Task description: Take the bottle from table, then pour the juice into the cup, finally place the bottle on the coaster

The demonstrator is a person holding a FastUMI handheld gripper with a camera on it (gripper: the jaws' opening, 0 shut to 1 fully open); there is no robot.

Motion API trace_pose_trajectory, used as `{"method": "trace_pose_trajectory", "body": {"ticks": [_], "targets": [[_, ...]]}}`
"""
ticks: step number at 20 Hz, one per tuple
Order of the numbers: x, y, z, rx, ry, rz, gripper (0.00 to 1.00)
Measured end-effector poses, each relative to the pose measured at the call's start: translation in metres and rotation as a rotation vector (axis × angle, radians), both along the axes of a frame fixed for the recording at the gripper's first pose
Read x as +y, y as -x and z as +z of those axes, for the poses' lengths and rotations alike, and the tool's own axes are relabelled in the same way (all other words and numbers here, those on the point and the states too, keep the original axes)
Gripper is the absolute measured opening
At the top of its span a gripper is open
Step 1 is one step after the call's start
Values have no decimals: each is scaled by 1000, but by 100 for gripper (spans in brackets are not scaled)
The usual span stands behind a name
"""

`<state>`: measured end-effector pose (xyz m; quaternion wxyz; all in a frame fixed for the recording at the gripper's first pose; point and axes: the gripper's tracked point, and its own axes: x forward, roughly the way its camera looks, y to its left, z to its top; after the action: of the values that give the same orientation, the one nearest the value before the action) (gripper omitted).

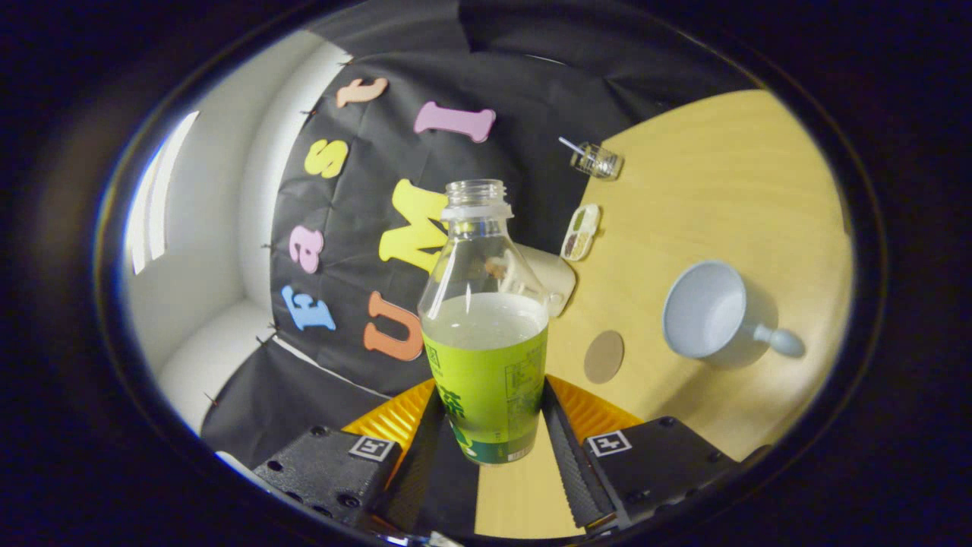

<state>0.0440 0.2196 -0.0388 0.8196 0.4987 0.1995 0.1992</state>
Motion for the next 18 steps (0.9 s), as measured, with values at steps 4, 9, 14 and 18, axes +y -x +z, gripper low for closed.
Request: {"method": "trace_pose_trajectory", "body": {"ticks": [4, 9, 14, 18], "targets": [[-10, -13, 7, -127, 256, -43, 77], [-5, -34, 21, -279, 535, -87, 77], [21, -74, 34, -327, 670, -93, 78], [52, -113, 21, -325, 772, -26, 78]]}}
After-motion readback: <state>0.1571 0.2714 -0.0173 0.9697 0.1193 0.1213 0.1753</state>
